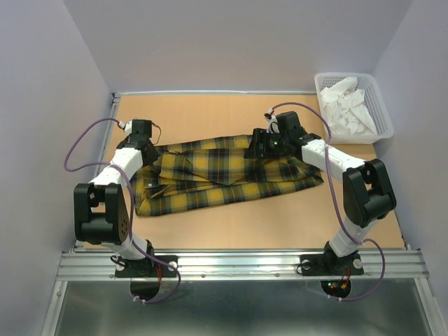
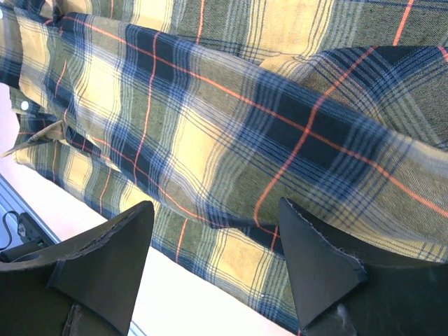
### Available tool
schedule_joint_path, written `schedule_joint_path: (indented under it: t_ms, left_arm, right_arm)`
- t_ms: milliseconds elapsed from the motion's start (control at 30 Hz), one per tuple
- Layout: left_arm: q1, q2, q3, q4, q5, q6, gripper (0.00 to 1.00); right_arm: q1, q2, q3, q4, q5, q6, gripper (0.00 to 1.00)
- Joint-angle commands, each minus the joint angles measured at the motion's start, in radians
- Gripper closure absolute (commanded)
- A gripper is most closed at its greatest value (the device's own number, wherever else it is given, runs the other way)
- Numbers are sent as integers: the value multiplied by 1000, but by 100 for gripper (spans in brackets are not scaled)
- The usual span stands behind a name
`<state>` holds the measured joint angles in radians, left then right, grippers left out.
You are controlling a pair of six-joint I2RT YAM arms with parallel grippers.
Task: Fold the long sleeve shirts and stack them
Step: Fold the shirt
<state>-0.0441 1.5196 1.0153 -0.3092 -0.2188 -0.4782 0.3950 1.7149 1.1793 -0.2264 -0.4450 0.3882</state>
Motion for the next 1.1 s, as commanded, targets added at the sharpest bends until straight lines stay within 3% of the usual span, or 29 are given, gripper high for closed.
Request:
schedule_joint_path:
  t_ms: [0, 133, 267, 367, 400, 500, 633, 833, 933, 1067]
  left_arm:
    - [1, 11, -24, 18, -77, -3, 100]
    - [1, 42, -27, 38, -74, -11, 97]
    - [1, 44, -8, 41, -54, 1, 84]
    - [1, 21, 12, 25, -56, 9, 56]
    - [1, -5, 25, 16, -48, 16, 41]
    - [-5, -74, 42, 5, -5, 38, 21]
    - [-106, -150, 98, -8, 42, 110, 20]
    - [-397, -205, 54, 136, 212, 121, 22]
    - [-531, -177, 0, 255, 256, 150, 25]
    - [-619, -69, -46, 378, 275, 170, 28]
  right_arm:
    - [8, -8, -36, 52, 12, -17, 23]
    - [8, 0, -47, 58, 28, -20, 23]
    - [8, -12, -41, 62, 46, -18, 23]
    - [8, -31, -20, 62, 52, -6, 23]
    - [8, -35, -6, 64, 51, 1, 23]
    - [10, -43, 13, 65, 46, 15, 23]
    - [8, -43, 28, 74, 61, 37, 23]
    - [7, -35, 37, 107, 69, 97, 24]
    - [7, -40, 39, 122, 100, 120, 24]
    - [7, -37, 40, 136, 114, 146, 24]
